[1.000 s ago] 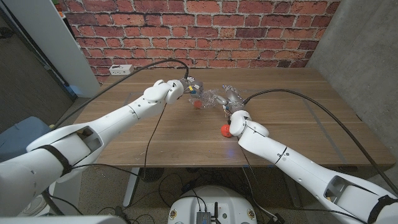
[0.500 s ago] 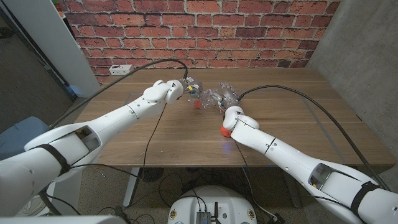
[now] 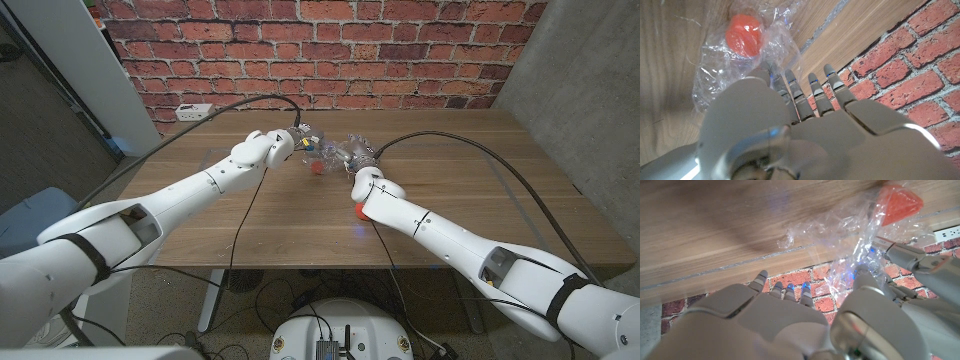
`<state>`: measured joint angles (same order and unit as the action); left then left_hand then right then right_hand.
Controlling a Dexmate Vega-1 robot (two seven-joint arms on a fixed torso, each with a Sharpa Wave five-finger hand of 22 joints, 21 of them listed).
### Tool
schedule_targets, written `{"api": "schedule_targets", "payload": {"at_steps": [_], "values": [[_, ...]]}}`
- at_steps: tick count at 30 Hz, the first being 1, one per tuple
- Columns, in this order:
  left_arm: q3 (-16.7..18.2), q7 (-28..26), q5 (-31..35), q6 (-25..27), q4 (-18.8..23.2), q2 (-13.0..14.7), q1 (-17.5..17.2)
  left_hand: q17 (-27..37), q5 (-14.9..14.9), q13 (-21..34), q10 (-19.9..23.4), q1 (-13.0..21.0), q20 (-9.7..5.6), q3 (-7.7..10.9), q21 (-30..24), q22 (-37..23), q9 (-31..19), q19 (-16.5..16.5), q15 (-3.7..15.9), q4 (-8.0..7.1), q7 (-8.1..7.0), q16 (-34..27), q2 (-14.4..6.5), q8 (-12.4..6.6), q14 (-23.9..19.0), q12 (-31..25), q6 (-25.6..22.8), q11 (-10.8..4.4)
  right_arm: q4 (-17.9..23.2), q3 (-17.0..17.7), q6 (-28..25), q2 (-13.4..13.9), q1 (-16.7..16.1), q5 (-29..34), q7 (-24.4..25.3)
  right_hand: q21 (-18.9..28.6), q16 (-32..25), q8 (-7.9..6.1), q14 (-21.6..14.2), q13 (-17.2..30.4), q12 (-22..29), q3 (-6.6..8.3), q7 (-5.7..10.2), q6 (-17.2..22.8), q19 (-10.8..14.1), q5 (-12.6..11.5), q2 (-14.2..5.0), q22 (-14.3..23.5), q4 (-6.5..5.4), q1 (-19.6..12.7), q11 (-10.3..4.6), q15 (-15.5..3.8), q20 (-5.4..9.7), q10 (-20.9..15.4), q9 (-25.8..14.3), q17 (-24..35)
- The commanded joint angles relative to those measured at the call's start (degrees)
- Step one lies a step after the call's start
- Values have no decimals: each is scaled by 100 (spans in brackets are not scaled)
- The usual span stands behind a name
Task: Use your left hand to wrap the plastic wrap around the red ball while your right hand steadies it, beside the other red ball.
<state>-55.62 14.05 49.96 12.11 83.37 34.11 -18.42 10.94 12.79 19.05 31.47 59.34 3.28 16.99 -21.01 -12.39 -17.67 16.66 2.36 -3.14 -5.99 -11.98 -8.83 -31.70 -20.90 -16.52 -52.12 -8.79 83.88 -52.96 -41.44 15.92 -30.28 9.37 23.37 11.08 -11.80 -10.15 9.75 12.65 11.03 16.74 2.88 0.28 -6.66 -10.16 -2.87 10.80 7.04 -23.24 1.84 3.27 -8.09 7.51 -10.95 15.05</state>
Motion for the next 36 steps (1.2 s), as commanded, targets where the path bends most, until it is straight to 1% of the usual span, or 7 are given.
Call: {"api": "schedule_targets", "payload": {"at_steps": [1, 12, 16, 22, 29, 33, 36], "values": [[-9, -118, 13, 127, 9, 14, -41, -6, -27, 13, 63, -23, 17, 38, -55, -31, -7, -11, 627, 18, 183, 12, 10, -67, -53, 9, -338, -20, -665, -252, -70, -307, 402, -16, -93, 17, -35, -43, 187, 28, 28, -32, 32, -35, -65, -37, 29, 14, 21, 19, 30, 31, -20, 67, -16, 22], [65, -651, 136, 297, 106, 74, -224, -14, -171, 30, 117, -81, 52, 46, -82, -29, 107, -41, 616, 106, 190, 27, 127, 147, -104, 37, 155, 28, -1372, -463, -276, -679, 746, -2, -102, 22, -37, -56, 203, 30, 40, -45, 33, -44, -90, -50, 44, 15, 33, 7, -1, 28, -29, 74, -17, 19], [138, -1112, 237, 403, 208, 126, -391, -13, -221, 58, -45, -424, 103, -29, -112, -26, 358, -115, 533, 67, -198, 51, 224, 805, -122, 164, 1396, 38, -1687, -550, -331, -831, 875, 2, -97, 21, -37, -58, 209, 30, 44, -48, 40, -51, -102, -54, 47, 15, 36, 2, -15, 23, -36, 76, -17, 18], [295, -1864, 314, 535, 331, 174, -661, -5, -212, 38, -628, -940, 174, -141, -103, -12, 632, -298, 419, -12, -335, 91, 267, 1820, -10, 384, 3003, 154, -2282, -620, -288, -1092, 1066, -59, -87, 20, -39, -62, 215, 31, 47, -51, 44, -60, -126, -61, 47, 16, 42, -10, -19, 19, -43, 85, -17, 16], [560, -2545, -53, 253, 415, 256, -916, 20, -212, 7, -709, -1165, 189, -163, -123, -11, 655, -284, 410, -118, -286, 47, 157, 1940, -55, 401, 3141, 213, -2681, -746, -299, -1229, 1239, -89, -187, 22, -42, -67, 221, 32, 52, -51, 49, -68, -143, -69, 38, 16, 45, -23, -26, 14, -40, 92, -18, 15], [729, -1917, -735, -343, 603, 478, -864, 16, -223, -19, -381, -1350, 213, -75, -220, -13, 655, -109, 442, -203, -460, -48, -49, 1805, -355, 260, 2575, 264, -2904, -762, -261, -1310, 1311, -132, -200, 21, -44, -71, 223, 32, 56, -51, 52, -69, -158, -72, 32, 17, 47, -30, -28, 12, -35, 92, -18, 14], [762, -1506, -986, -648, 640, 594, -792, -15, -243, -36, -132, -1456, 274, -15, -289, -22, 634, -23, 431, -173, -302, -60, -2, 1586, -577, 168, 1775, 318, -3015, -774, -252, -1356, 1346, -150, -185, 13, -41, -73, 241, 33, 58, -51, 50, -76, -194, -75, 24, 17, 48, -38, -32, 10, -61, 101, -18, 13]]}}
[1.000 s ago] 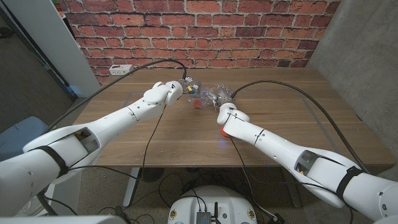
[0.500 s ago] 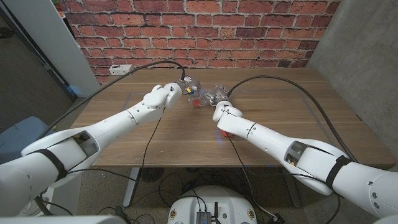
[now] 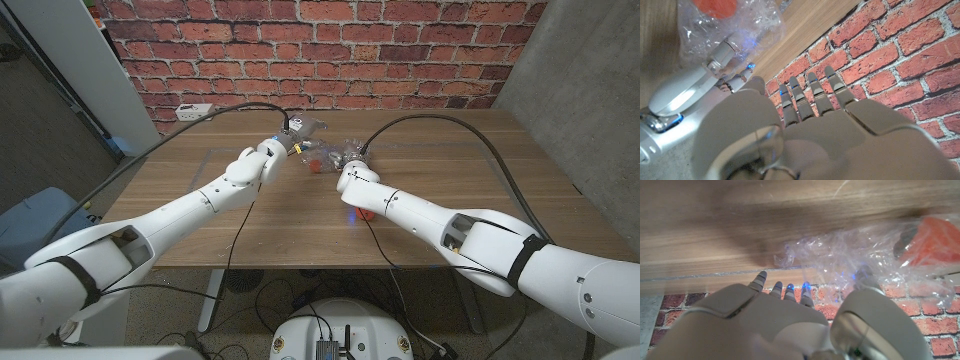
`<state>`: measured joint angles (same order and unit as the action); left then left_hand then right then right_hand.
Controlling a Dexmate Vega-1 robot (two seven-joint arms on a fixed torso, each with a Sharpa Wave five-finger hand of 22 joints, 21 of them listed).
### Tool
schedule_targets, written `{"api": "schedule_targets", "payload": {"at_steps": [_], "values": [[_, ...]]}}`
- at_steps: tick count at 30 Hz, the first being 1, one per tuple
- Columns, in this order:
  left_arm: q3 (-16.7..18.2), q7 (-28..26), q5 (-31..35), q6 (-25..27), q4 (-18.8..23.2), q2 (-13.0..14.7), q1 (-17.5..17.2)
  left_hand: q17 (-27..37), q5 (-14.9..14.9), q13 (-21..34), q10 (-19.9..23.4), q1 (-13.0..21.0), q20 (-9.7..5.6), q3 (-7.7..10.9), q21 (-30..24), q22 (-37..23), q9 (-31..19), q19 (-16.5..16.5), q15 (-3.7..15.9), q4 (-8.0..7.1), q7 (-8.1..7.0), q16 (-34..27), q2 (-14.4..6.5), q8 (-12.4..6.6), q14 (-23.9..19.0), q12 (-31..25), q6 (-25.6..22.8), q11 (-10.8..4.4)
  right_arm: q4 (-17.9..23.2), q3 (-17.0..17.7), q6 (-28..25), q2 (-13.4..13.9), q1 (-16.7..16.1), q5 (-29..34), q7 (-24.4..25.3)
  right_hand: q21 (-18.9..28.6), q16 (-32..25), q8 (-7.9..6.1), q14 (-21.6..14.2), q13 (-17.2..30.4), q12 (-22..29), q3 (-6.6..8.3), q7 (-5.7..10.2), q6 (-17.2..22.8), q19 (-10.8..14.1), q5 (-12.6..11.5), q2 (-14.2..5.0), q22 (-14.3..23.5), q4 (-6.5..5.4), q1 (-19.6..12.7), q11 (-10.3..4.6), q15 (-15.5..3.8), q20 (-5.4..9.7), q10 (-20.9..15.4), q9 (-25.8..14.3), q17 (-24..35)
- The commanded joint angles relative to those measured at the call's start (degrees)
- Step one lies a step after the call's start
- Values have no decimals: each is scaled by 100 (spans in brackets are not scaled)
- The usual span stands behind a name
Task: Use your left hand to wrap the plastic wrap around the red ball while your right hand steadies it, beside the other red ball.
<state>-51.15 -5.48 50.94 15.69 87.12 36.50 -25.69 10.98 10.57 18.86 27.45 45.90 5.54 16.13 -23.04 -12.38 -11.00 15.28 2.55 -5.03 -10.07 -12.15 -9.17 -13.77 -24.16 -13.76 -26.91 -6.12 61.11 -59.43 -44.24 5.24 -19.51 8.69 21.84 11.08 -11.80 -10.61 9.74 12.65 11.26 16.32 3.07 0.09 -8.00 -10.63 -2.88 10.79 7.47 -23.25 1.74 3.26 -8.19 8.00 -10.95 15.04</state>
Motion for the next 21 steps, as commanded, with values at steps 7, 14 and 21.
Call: {"api": "schedule_targets", "payload": {"at_steps": [7, 14, 21], "values": [[217, 1680, -1281, -1143, 245, 420, 217, -63, -19, -125, 921, -241, -9, -23, -319, -27, -6, 558, 565, 270, 347, -106, 487, -321, -898, -264, -1648, 82, -1032, -165, 85, -419, 365, -117, -10, 11, -45, -27, 248, 34, 39, -14, 24, -74, -94, -31, 17, 20, 1, -38, -17, 12, -101, 58, -18, 14], [60, 2215, -1124, -938, 105, 299, 360, -80, 9, -210, 909, -188, -87, -22, -558, -16, 5, 1115, 561, 438, 400, -46, 626, -146, -1027, -184, -1561, 92, -1060, -195, 64, -423, 392, -128, -7, 17, -51, -30, 250, 35, 43, -23, 25, -81, -101, -32, 13, 21, -5, -31, -17, 16, -109, 63, -19, 16], [-123, 2486, -796, -675, 67, 209, 467, -79, 3, -314, 993, -54, -121, 127, -743, 70, -1, 1664, 559, 598, 550, -16, 502, -72, -1198, -127, -1748, 82, -924, -189, 40, -342, 364, -147, -10, 25, -58, -36, 253, 36, 51, -31, 24, -81, -109, -33, 3, 22, -15, -23, -17, 12, -111, 62, -19, 18]]}}
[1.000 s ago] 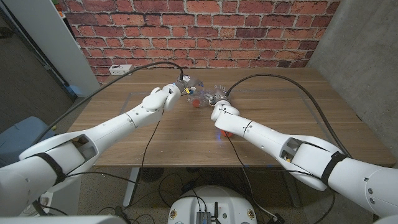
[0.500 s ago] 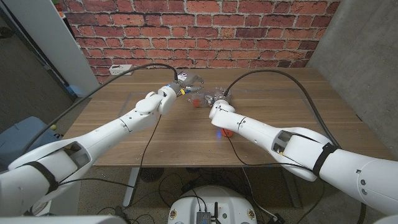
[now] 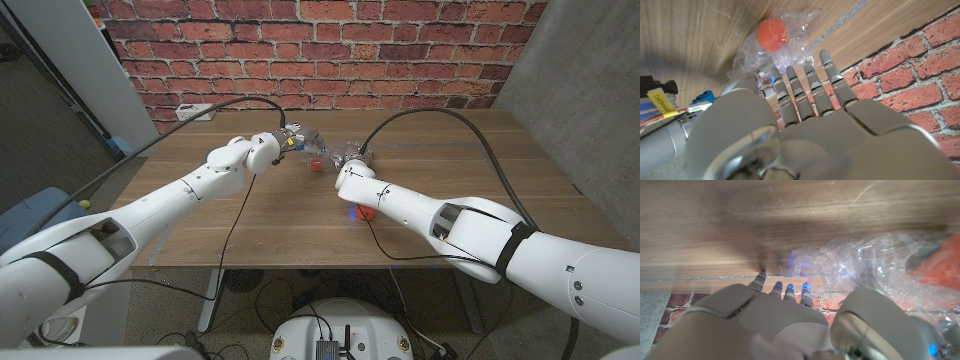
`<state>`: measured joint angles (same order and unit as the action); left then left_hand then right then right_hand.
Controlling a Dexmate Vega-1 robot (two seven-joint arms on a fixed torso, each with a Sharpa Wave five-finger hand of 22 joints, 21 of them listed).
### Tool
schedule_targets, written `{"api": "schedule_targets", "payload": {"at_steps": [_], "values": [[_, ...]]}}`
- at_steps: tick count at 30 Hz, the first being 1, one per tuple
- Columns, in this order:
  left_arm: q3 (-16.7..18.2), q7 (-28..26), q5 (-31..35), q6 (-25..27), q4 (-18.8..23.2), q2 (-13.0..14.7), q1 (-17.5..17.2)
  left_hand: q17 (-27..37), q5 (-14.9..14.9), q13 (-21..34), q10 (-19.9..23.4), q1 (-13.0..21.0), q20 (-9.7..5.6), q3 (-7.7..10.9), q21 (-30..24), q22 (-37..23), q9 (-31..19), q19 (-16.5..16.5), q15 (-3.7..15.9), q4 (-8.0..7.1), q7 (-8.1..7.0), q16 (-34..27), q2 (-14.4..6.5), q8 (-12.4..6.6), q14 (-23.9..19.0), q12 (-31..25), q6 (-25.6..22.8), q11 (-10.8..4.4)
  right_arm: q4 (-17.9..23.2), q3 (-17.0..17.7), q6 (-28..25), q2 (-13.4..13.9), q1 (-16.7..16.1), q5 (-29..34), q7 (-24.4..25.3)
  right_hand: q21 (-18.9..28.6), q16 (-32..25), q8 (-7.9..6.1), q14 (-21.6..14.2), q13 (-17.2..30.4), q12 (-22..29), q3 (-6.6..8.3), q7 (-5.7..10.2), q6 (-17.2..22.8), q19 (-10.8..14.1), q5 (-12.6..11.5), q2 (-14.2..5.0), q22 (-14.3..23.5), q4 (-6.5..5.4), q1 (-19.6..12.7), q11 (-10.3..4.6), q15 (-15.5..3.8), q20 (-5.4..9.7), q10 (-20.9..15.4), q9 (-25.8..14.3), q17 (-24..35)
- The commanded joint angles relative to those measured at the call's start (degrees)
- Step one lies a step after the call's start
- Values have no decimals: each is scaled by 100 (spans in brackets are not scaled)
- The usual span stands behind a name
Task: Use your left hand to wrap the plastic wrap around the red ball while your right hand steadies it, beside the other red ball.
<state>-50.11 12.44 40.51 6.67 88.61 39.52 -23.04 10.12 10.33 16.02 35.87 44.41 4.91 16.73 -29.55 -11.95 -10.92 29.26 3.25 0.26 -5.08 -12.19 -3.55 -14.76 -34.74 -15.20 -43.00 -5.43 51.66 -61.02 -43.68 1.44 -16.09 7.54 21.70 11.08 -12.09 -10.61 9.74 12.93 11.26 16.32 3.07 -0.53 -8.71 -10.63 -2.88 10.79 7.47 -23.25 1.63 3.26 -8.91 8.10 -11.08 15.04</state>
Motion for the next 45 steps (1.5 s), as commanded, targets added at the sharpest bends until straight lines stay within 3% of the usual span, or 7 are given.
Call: {"api": "schedule_targets", "payload": {"at_steps": [1, 7, 13, 21, 28, 42, 45], "values": [[-268, 721, 328, 271, -98, -108, 220, 4, 24, -38, 155, 108, -79, 81, -96, 33, -9, 284, 469, 84, 71, -2, -70, 50, -137, 23, -108, 10, 22, -23, -29, 34, 19, -36, 17, 26, -30, -36, 251, 7, 50, -32, 22, -21, -38, -33, 2, 22, -15, -22, -6, 14, -37, 53, -6, 18], [-520, 737, 878, 541, -210, -213, 285, -5, -6, -226, -458, 40, -215, 199, 350, 121, -2, -632, 264, 221, -21, 223, -193, 463, 635, 370, 663, 18, 121, -38, 10, 98, -7, -32, -2, 31, -40, -45, 239, 8, 57, -37, 24, -7, -45, -34, -6, 23, -20, -19, -8, 3, -34, 50, -6, 19], [-581, 805, 976, 597, -308, -292, 324, -33, 19, -378, -1534, -73, -192, 216, 625, 133, 5, -1021, 116, 416, -125, 248, -168, 519, 1566, 505, 1868, 99, 129, -13, 10, 98, -17, -48, 13, 35, -46, -54, 236, 8, 61, -43, 31, 8, -52, -34, -11, 24, -24, -16, -10, -2, -34, 50, -6, 19], [-712, 1387, 780, 499, -690, -507, 592, -45, 38, -406, -1475, -19, -142, 201, 541, 128, 6, -693, 75, 568, -76, 144, -62, 434, 1343, 390, 1952, 155, 198, -4, 30, 143, -26, -45, 11, 41, -57, -59, 221, 8, 70, -49, 23, 14, -54, -34, -18, 24, -27, -13, -5, -2, -36, 37, -6, 20], [-754, 1845, 209, 277, -1190, -708, 879, -4, 12, -419, -1544, -264, -71, 185, 550, 119, 0, -642, -113, 414, 87, 143, -249, 456, 1301, 388, 2158, 363, 228, 6, 47, 185, -27, -52, -16, 47, -62, -60, 219, 8, 73, -55, 26, 13, -58, -33, -28, 24, -33, -9, -2, -1, -41, 40, -6, 20], [-778, 1487, 236, 389, -750, -459, 746, -8, -3, -427, -1626, -383, 42, 178, 646, 111, 3, -836, -206, 377, 68, 157, -303, 434, 1330, 392, 2221, 293, 439, 35, -28, 287, -100, -42, 10, 62, -71, -62, 219, 9, 81, -66, 26, 11, -47, -30, -47, 25, -47, 7, -3, 1, -44, 36, -6, 23], [-659, 1181, 258, 417, -487, -319, 577, -3, -4, -429, -1699, -442, 127, 178, 726, 104, 9, -1008, -198, 373, -55, 162, -323, 463, 1352, 398, 2367, 253, 547, 60, -52, 334, -140, -38, 45, 64, -73, -63, 219, 9, 83, -69, 27, 13, -48, -29, -49, 25, -48, 9, -15, 1, -43, 35, -6, 23]]}}
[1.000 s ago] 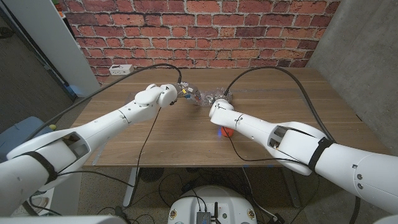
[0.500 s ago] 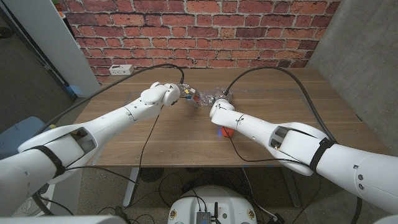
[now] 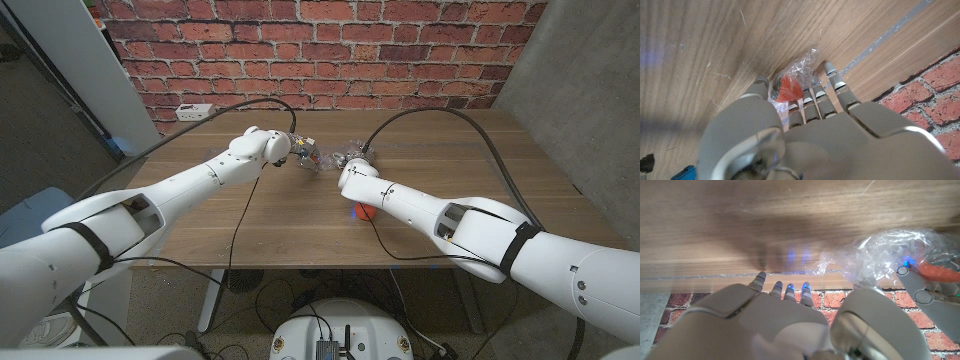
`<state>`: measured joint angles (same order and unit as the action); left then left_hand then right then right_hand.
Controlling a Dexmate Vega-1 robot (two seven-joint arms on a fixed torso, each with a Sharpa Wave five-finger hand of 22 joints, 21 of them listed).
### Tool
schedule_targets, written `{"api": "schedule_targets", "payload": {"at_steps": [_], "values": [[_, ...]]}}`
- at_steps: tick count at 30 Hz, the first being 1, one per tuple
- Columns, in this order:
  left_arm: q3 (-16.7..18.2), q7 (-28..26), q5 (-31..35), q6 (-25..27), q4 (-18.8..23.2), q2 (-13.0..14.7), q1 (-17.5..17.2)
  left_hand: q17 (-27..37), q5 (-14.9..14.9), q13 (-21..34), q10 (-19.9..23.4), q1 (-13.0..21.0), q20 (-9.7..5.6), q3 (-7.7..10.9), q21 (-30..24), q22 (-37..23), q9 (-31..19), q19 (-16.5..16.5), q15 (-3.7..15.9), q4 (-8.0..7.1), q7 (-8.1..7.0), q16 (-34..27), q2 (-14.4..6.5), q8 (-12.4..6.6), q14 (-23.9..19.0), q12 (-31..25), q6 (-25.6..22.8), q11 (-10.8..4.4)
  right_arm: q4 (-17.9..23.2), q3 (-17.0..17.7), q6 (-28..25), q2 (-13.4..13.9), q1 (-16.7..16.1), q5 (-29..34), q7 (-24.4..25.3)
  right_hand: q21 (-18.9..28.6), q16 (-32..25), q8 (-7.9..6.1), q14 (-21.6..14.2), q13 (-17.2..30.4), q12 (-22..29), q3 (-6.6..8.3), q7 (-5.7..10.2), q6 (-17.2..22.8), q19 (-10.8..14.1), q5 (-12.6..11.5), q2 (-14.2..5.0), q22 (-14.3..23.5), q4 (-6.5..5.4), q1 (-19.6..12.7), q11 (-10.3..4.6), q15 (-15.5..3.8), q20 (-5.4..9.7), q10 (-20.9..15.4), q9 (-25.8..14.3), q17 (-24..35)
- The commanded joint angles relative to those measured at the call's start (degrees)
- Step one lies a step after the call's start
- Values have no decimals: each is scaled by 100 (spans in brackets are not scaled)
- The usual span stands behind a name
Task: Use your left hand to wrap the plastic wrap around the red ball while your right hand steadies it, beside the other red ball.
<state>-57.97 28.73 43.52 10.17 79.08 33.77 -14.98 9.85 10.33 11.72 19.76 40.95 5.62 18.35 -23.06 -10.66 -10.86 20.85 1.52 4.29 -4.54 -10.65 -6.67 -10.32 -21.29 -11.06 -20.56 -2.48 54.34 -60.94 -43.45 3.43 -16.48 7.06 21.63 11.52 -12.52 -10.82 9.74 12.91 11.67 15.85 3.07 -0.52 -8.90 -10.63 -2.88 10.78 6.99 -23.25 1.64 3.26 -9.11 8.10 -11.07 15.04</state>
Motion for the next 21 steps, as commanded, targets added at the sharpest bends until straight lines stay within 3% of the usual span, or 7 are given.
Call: {"api": "schedule_targets", "payload": {"at_steps": [1, 5, 12, 13, 14, 17, 21], "values": [[177, -626, -27, 63, 549, 306, -309, 29, -3, 1, -131, -129, 71, 15, 130, -27, 5, -287, 0, -34, -158, 21, -17, 34, 57, -12, 219, -33, 310, 73, -85, 143, -117, 4, 75, 21, -30, -42, 218, 11, 42, -24, 25, 11, -29, -29, -50, 25, -1, 10, -15, 2, -24, 35, -7, 23], [351, -1335, 52, -60, 811, 503, -618, 49, 5, 4, -502, -252, 84, 12, 259, -40, 15, -545, 87, -30, -299, 62, -32, 79, 363, 40, 779, -81, 517, 175, 10, 242, -231, -30, 170, 32, -44, -49, 207, 12, 56, -28, 29, 28, -13, -27, -86, 26, -29, 41, -15, -6, -10, 8, -7, 31], [800, -2537, 15, -231, 1205, 756, -1208, 56, 10, 10, -358, -294, 79, 37, 290, -45, 17, -583, 203, -12, -327, -6, -62, -14, 294, -61, 734, -181, 907, 352, 256, 425, -456, -72, 359, 80, -109, -98, 122, 13, 104, -33, 35, 170, 79, -17, -255, 28, -154, 173, -32, -31, 15, -107, -7, 68], [853, -2680, 9, -259, 1235, 779, -1276, 56, 11, 10, -358, -292, 80, 42, 289, -46, 17, -579, 206, -10, -325, -6, -70, -16, 295, -62, 733, -179, 953, 411, 378, 447, -518, -86, 448, 107, -149, -115, 49, 12, 129, -41, 40, 237, 142, -12, -315, 28, -202, 230, -21, -28, 97, -173, -6, 82], [901, -2775, 5, -255, 1272, 792, -1337, 56, 13, 10, -366, -289, 78, 50, 291, -46, 17, -581, 206, -8, -319, -6, -81, -14, 298, -60, 742, -175, 997, 462, 517, 475, -579, -98, 527, 130, -173, -141, 1, 12, 168, -42, 47, 327, 202, -9, -359, 27, -227, 257, -30, -47, 178, -280, -4, 88], [1004, -2863, -32, -263, 1350, 827, -1448, 57, 14, 11, -375, -283, 78, 65, 291, -47, 18, -578, 210, -3, -330, -11, -100, -15, 290, -60, 748, -179, 1082, 578, 916, 555, -714, -134, 659, 164, -264, -191, -192, 4, 250, -38, 45, 545, 303, 0, -490, 20, -303, 336, -42, -83, 233, -538, 0, 107], [1144, -3000, -114, -287, 1429, 869, -1594, 58, 15, 12, -374, -273, 88, 90, 285, -49, 18, -555, 224, 8, -341, -24, -130, -18, 261, -65, 755, -195, 1133, 722, 1373, 626, -842, -197, 752, 191, -316, -219, -300, 0, 278, -33, 37, 675, 389, 6, -557, 17, -349, 381, -65, -120, 217, -644, 3, 120]]}}
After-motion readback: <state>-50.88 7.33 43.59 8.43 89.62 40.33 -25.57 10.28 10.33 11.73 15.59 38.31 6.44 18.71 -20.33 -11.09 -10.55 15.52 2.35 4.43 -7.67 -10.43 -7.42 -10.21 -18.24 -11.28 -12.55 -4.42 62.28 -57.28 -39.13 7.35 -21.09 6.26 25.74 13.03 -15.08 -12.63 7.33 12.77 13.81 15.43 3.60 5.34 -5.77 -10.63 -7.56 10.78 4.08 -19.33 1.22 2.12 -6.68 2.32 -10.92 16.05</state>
